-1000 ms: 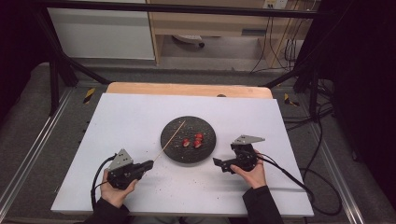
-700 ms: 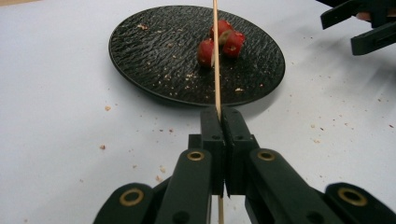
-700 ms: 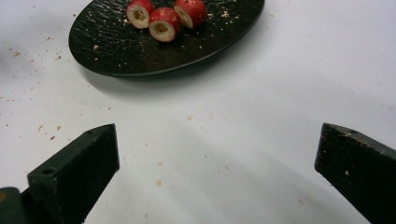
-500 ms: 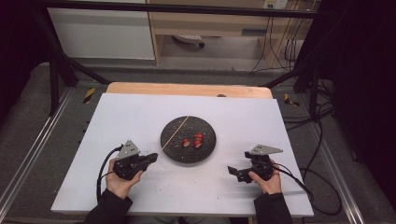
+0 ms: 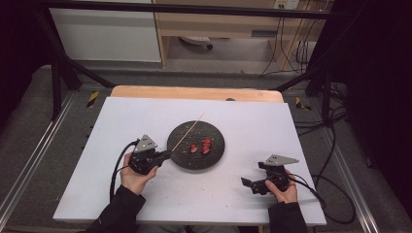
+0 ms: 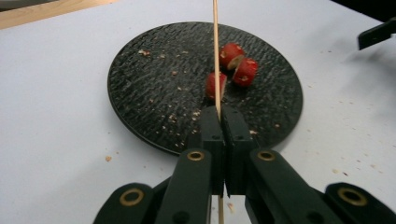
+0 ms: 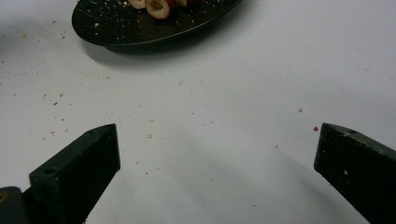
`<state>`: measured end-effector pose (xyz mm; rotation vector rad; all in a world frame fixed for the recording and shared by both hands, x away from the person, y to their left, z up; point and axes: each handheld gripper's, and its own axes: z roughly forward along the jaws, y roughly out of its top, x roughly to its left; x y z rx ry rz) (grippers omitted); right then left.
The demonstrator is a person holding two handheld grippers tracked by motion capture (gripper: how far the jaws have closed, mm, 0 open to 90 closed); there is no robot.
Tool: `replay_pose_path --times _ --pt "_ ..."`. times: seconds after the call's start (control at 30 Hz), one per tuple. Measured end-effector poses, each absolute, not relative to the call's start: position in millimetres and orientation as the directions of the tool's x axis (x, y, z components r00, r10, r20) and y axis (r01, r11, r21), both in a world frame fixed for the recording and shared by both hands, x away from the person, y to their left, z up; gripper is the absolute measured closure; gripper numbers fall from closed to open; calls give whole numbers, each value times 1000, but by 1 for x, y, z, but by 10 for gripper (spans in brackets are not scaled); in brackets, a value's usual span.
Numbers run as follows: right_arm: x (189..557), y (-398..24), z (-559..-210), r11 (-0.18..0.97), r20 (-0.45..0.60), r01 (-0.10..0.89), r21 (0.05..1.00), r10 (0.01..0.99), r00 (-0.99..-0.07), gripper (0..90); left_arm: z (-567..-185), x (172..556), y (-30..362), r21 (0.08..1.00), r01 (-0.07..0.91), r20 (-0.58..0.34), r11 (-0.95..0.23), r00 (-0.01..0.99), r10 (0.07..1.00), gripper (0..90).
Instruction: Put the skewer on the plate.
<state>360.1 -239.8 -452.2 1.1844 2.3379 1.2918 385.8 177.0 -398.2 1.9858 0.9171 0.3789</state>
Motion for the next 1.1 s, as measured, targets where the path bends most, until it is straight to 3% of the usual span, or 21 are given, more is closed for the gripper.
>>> replay_pose_path --times 0.53,1.1 --pt "359 -240 -454 303 173 544 782 734 -657 13 -416 418 156 776 525 -61 -350 615 786 884" --pt "360 -240 -455 304 176 547 780 731 -659 14 -432 425 130 718 579 -31 -387 581 813 883"
